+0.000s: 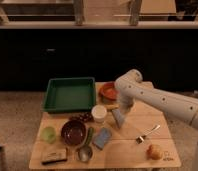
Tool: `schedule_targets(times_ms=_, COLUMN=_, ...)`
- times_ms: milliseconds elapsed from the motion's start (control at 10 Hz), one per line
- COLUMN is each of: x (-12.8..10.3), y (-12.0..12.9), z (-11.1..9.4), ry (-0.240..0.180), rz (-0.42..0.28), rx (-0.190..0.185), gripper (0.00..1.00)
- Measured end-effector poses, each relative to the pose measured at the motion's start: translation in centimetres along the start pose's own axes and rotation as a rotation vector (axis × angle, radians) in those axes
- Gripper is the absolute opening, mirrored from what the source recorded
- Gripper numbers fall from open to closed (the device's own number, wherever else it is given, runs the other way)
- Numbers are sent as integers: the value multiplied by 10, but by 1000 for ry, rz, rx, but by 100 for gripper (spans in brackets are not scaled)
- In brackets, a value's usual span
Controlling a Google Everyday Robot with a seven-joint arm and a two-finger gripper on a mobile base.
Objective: Wipe purple bowl with towel
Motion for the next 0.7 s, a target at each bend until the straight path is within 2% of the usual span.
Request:
schedule_targets(times_ms=100, x=0, y=1, z=3, ry=19, rz=-6, rx=-1, gripper=56)
schedule_targets(times_ms=200, x=0, y=1, z=3, ry=50, rz=-16, rx=-2, gripper=69)
schedule_targets(times_ms=300, x=1, y=2, z=3, ry=64, rz=-18, rx=-5, gripper=76)
schedule_targets(times_ms=500, x=3, y=3, z=6, ry=60, rz=-19, rx=-12, gripper=80)
schedule_targets(times_ms=700, x=8, y=6, z=13, ry=23, rz=-8, rx=-18, gripper=80)
